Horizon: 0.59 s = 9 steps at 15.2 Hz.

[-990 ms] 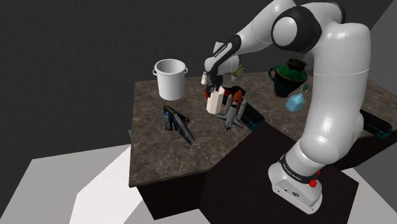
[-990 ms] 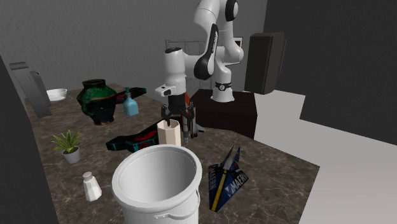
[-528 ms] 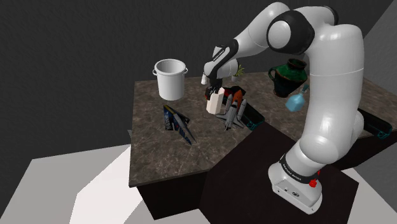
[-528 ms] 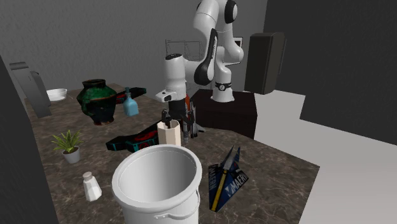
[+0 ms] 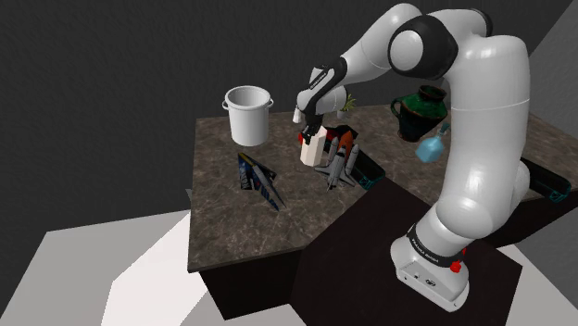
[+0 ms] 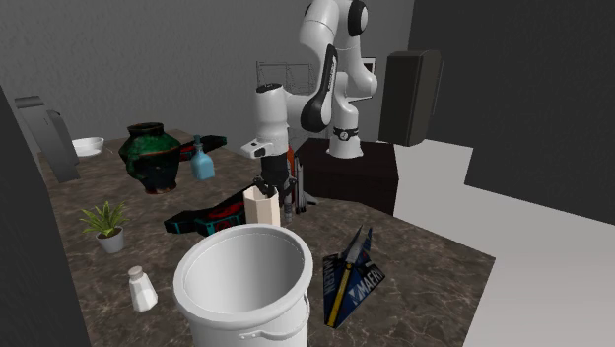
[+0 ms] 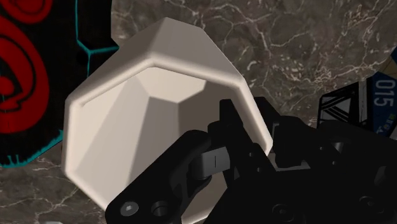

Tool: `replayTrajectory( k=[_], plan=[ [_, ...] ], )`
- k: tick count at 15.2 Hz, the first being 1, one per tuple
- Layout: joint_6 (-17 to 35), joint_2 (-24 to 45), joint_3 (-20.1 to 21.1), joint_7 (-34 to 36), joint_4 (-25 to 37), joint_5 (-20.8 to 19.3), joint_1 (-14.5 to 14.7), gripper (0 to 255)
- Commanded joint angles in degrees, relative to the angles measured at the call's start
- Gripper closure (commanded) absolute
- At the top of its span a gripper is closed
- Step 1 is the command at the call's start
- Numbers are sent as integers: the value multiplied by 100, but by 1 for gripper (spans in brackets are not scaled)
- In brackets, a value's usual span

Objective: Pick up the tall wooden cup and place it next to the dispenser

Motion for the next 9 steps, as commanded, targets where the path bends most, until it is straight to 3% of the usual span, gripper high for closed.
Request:
replayTrajectory(
  k=[1,9],
  plan=[
    [0,0,0,0,0,0,0,255],
    [-107,-126,-24,23,-18,-30,17,255]
  ],
)
